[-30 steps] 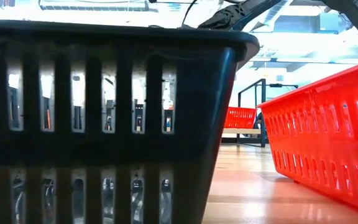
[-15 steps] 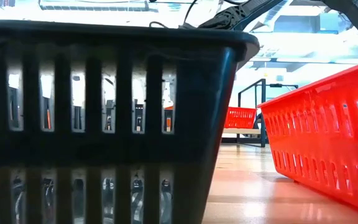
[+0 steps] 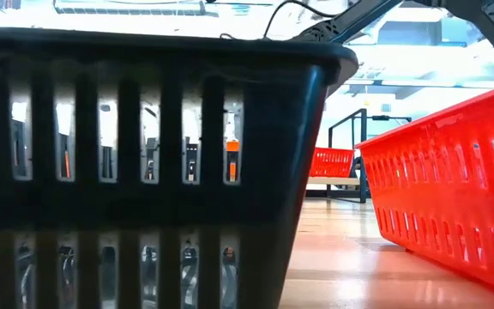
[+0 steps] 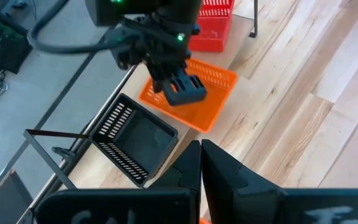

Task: Stack baskets on shelf by color
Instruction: Adjust the bins on the shelf

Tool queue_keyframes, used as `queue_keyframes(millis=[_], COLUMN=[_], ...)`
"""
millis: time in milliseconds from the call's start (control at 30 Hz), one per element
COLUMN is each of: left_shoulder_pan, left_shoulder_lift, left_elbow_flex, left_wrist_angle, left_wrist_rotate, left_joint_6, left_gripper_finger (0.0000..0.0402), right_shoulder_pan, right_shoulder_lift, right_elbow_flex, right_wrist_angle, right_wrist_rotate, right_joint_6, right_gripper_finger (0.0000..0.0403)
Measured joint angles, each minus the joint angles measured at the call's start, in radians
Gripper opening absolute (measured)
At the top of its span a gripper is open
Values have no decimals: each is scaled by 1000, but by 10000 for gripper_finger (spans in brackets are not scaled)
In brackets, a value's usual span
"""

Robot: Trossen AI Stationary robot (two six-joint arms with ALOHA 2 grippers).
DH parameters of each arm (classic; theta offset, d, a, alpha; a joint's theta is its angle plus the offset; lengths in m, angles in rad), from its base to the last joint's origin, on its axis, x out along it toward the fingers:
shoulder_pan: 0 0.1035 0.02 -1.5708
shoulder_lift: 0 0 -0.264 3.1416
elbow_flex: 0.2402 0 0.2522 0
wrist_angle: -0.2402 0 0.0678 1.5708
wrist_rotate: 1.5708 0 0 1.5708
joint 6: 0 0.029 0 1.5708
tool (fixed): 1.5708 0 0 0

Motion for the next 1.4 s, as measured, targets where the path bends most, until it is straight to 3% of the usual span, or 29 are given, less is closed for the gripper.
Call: queue_keyframes(millis=[733, 1033, 1400], left_shoulder_pan=[0, 0, 0], left_shoulder_lift=[0, 0, 0], left_elbow_flex=[0, 0, 0], left_wrist_angle=[0, 0, 1], left_wrist_rotate=[22, 24, 24], left_joint_6=[-11, -11, -17], left_gripper_finger=[0, 0, 0], right_shoulder_pan=[-130, -102, -77], right_shoulder_lift=[-2, -1, 102], right_elbow_flex=[60, 113, 114], right_wrist_angle=[73, -176, -157], right_wrist_rotate=[-72, -161, -177], right_joint_6=[-33, -66, -88], right_gripper_finger=[0, 0, 0])
